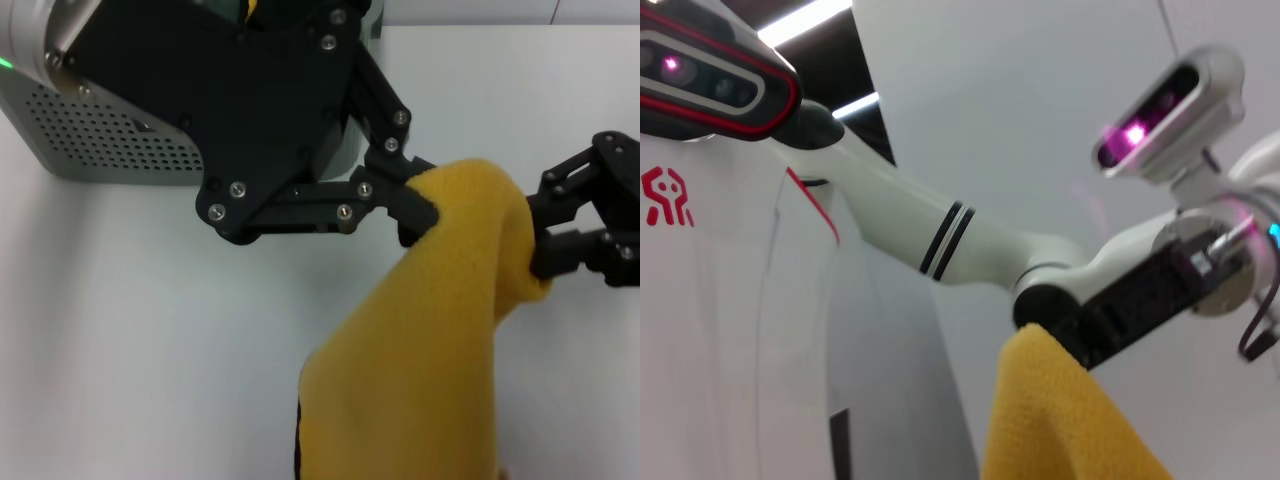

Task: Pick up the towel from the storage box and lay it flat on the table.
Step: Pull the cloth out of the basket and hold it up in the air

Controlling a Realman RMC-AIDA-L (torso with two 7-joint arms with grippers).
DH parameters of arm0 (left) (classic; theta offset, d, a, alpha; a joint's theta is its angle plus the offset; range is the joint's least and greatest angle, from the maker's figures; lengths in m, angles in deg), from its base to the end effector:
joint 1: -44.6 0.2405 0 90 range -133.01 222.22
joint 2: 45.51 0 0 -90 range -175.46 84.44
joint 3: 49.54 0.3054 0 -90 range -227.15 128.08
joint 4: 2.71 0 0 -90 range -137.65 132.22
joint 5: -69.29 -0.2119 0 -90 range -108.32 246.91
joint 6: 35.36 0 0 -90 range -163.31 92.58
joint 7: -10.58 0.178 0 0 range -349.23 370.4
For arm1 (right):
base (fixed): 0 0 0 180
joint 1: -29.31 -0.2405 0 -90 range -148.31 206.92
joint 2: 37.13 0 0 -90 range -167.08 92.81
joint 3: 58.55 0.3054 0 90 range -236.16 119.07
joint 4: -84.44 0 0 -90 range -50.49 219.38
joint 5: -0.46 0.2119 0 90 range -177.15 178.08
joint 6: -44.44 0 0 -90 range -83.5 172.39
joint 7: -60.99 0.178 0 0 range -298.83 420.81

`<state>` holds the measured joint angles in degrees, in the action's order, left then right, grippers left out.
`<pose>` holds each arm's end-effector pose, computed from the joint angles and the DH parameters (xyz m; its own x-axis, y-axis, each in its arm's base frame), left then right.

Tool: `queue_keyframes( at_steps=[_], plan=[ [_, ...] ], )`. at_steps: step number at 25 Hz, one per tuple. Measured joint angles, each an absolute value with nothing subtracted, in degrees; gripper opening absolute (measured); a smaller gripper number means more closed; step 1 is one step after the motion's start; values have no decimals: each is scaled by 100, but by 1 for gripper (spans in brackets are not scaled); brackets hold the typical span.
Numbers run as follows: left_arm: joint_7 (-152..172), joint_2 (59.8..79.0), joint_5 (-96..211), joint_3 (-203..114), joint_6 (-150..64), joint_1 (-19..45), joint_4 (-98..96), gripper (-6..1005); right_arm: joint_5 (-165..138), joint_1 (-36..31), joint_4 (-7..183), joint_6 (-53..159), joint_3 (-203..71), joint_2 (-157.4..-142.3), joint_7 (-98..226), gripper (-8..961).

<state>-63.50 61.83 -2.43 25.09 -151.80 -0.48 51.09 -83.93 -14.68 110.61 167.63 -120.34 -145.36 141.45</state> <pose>-0.0867 0.3303 0.0334 0.6102 -0.3337 0.7186 -0.5790 -0.8069 0.1169 0.1643 0.3338 0.0193 0.6903 -0.2052 -0.6938 0.1167 -0.9148 0.3866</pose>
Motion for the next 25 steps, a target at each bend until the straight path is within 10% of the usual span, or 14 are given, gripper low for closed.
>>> queue_keyframes(
  at_steps=[7, 25],
  plan=[
    [-6359, 6240, -374, 2451, -15174, 230, 5107, 33, -8414, -1253, 11097, 16366, -11950, -14562, 13873, 146],
    [-6366, 7189, -1592, 1412, -14108, 1353, 4604, 35, -8383, -1078, 11778, 15087, -11711, -14790, 13250, 12]
  ],
)
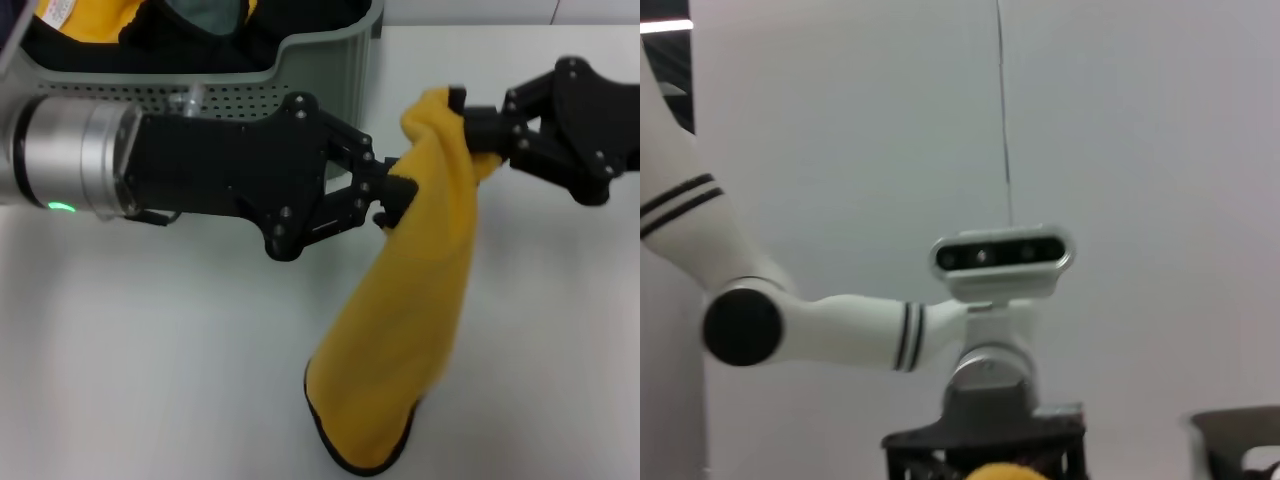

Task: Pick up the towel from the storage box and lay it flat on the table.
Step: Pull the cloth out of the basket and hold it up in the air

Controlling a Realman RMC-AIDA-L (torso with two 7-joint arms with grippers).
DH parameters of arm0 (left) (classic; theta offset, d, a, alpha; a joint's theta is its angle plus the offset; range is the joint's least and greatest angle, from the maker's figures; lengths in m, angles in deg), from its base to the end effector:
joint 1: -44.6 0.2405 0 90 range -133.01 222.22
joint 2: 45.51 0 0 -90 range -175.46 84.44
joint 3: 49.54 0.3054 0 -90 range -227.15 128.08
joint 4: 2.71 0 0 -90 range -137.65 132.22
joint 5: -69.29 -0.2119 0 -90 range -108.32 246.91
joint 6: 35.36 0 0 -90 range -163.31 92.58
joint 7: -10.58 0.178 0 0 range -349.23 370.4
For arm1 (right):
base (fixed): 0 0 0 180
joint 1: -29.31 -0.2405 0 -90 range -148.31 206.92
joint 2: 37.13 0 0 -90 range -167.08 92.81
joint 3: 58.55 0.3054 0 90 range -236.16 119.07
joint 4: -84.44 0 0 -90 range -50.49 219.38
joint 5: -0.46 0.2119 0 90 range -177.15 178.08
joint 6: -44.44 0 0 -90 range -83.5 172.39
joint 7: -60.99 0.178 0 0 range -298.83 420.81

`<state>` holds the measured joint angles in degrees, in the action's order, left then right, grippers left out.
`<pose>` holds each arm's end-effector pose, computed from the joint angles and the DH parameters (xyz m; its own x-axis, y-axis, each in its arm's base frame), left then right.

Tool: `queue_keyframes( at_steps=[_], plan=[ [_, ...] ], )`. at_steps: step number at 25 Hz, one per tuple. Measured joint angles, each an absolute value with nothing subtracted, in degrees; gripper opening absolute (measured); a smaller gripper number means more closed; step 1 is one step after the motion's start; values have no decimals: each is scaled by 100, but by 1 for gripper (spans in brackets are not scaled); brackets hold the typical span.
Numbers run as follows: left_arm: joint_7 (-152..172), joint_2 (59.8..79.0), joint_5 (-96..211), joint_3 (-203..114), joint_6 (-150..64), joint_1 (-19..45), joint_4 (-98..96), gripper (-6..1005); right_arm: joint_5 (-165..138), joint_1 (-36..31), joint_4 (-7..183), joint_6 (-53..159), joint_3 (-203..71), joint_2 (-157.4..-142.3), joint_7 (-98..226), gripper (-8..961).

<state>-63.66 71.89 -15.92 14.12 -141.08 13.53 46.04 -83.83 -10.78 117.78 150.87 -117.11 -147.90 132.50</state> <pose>-0.1686 0.3287 -0.0284 0.7106 -0.0561 0.7014 -0.0966 -0.9952 0.0183 0.1699 0.3737 0.0024 0.6955 0.0262 -0.7181 0.0451 -0.9990 0.0073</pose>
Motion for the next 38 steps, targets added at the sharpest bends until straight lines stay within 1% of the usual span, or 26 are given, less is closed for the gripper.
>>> queue_keyframes(
  at_steps=[5, 12, 15, 19, 23, 26, 31, 38],
  plan=[
    [-6353, 7265, -1559, 1286, -13961, 1543, 4442, 37, -8381, -1050, 11977, 14887, -11468, -14825, 13224, 12],
    [-6317, 7295, -1537, 861, -13856, 1459, 3630, 75, -8321, -1053, 12078, 14883, -11066, -14852, 13142, 12],
    [-6242, 7375, -1534, 834, -13629, 1456, 3462, 95, -8218, -1074, 12149, 14875, -11058, -14864, 13093, 12],
    [-6005, 7443, -1530, 860, -13412, 1404, 3190, 123, -8108, -1098, 12385, 14815, -11056, -14916, 13105, 12],
    [-5669, 7453, -1415, 857, -13395, 1255, 2671, 156, -8032, -1127, 12604, 14701, -11053, -14942, 13160, 13],
    [-5420, 7455, -1253, 863, -13392, 1239, 2411, 159, -8020, -1170, 12644, 14620, -11051, -14955, 13203, 13],
    [-5161, 7461, -1127, 832, -13379, 1281, 2152, 160, -7785, -1179, 12720, 14516, -11048, -15019, 13189, 13],
    [-4944, 7457, -1084, 842, -13184, 1311, 1914, 152, -7357, -1141, 12866, 14481, -11049, -15033, 13187, 13]
  ],
)
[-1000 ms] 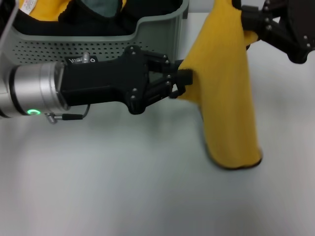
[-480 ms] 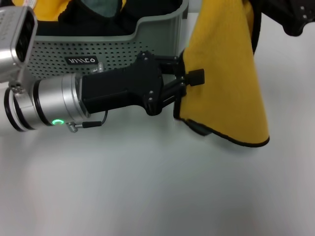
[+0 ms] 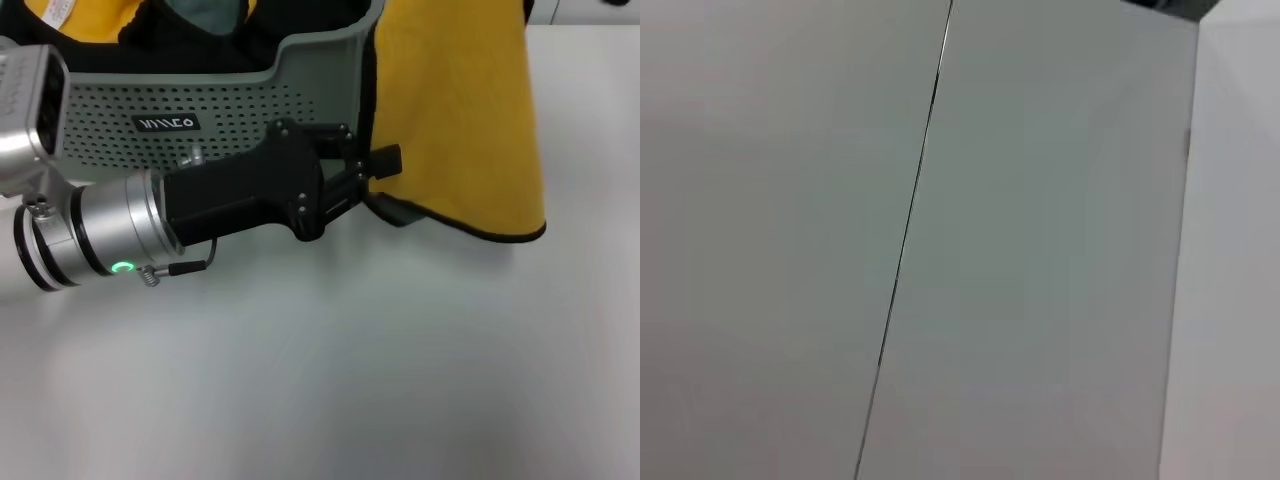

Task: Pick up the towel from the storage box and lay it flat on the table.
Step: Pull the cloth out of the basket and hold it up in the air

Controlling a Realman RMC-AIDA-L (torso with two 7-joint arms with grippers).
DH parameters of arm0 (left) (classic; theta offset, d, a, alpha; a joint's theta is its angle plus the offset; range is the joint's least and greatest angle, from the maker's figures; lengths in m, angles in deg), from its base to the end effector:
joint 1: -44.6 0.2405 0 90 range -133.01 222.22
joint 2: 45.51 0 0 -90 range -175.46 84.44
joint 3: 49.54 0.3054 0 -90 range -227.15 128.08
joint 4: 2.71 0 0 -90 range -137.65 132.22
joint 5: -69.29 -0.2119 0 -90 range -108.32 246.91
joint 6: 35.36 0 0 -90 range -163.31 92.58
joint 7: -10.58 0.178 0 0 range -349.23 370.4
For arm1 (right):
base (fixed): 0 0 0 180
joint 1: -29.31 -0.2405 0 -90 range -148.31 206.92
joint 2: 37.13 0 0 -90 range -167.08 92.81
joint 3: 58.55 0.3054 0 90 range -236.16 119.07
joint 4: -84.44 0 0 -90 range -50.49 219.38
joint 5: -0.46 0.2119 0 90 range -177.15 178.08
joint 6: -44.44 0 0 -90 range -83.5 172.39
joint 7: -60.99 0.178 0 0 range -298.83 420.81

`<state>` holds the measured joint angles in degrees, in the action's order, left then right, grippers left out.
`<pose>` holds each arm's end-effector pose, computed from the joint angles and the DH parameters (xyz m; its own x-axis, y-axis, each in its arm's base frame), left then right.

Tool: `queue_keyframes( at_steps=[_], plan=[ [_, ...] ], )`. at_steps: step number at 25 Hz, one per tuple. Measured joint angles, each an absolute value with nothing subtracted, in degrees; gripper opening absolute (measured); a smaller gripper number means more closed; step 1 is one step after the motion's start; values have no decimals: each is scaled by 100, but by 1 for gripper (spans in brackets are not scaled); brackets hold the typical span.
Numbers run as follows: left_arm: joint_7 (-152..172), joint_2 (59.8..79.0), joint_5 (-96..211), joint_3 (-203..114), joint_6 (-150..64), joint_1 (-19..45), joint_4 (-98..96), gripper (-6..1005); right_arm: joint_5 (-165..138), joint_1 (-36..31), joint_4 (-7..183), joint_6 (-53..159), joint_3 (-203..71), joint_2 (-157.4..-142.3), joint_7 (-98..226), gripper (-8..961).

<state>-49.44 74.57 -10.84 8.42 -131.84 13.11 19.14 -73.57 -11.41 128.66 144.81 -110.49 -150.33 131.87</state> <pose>-0.2155 0.3393 -0.0783 0.5706 0.1183 0.8127 0.2716 -0.9611 -0.0507 0.1191 0.4057 0.0515 0.5292 0.2823 -0.8002 0.0576 -0.9528 -0.2980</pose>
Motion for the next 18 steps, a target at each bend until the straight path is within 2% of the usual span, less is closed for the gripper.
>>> queue_keyframes(
  at_steps=[18],
  plan=[
    [-4883, 7454, -1139, 890, -12895, 1299, 1688, 131, -6921, -1013, 13101, 14514, -10910, -15013, 13226, 13]
  ],
)
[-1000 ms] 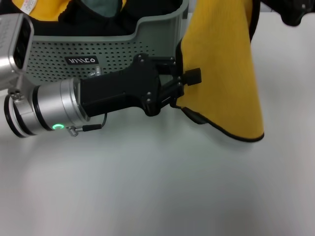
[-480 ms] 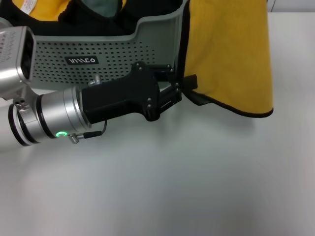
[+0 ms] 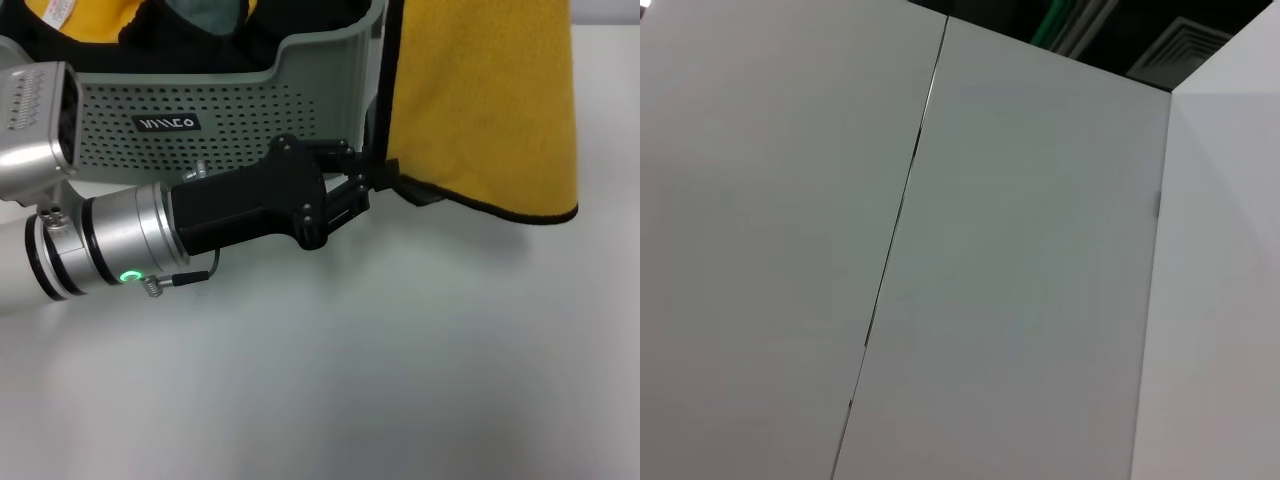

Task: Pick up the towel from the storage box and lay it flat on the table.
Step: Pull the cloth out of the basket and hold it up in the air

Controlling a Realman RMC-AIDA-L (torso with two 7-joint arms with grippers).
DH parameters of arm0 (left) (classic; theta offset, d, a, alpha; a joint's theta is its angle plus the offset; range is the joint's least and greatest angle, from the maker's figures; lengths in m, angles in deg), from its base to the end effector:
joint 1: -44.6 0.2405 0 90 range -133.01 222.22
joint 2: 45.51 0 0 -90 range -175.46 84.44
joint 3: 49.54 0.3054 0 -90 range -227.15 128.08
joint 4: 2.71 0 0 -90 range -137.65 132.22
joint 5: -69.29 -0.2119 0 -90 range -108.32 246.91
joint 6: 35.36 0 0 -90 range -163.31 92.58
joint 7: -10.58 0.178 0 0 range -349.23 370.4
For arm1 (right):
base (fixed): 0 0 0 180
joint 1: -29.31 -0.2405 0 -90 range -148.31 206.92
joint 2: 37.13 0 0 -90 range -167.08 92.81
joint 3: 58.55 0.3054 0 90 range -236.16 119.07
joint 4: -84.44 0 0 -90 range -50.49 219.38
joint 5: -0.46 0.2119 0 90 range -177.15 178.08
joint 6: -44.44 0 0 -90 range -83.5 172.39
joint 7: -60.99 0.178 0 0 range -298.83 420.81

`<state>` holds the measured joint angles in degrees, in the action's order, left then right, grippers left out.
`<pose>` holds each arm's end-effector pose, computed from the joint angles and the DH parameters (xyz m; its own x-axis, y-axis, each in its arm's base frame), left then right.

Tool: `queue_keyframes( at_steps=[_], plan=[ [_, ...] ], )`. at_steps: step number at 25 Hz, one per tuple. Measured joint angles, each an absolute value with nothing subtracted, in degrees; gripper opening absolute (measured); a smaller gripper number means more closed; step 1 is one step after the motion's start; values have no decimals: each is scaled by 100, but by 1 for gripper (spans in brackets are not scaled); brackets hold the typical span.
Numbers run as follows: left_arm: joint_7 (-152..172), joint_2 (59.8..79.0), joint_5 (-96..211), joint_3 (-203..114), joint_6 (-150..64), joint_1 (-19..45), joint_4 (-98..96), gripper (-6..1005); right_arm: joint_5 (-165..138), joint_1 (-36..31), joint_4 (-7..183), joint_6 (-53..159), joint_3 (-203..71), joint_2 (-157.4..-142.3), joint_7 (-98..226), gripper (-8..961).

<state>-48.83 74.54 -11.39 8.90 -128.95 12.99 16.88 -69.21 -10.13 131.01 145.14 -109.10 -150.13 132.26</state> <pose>-0.2246 0.3404 -0.0888 0.5921 0.1561 0.7906 0.3171 -0.9470 -0.0506 0.1174 0.4032 0.0742 0.4666 0.3334 -0.8192 0.0425 -0.9336 -0.3558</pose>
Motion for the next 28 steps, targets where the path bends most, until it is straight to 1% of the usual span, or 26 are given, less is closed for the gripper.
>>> queue_keyframes(
  at_steps=[13, 14, 17, 21, 25, 28],
  plan=[
    [-4909, 7432, -1134, 946, -13034, 1279, 1666, 116, -6907, -893, 13057, 14540, -10908, -15008, 13213, 13],
    [-4900, 7430, -1126, 943, -13105, 1282, 1666, 103, -6907, -860, 13051, 14546, -10908, -15012, 13209, 13],
    [-4895, 7420, -1072, 914, -13292, 1324, 1683, 64, -6907, -718, 13046, 14571, -10908, -15025, 13193, 13],
    [-5026, 7358, -942, 900, -13733, 1371, 1703, 12, -6907, -464, 13027, 14662, -10909, -15033, 13190, 13],
    [-5115, 7293, -884, 887, -14195, 1465, 1929, 12, -6904, -180, 12832, 14894, -10916, -15039, 13188, 14],
    [-5335, 7294, -701, 823, -14348, 1675, 2436, 12, -6906, 21, 12545, 15148, -10910, -15053, 13186, 14]
  ],
)
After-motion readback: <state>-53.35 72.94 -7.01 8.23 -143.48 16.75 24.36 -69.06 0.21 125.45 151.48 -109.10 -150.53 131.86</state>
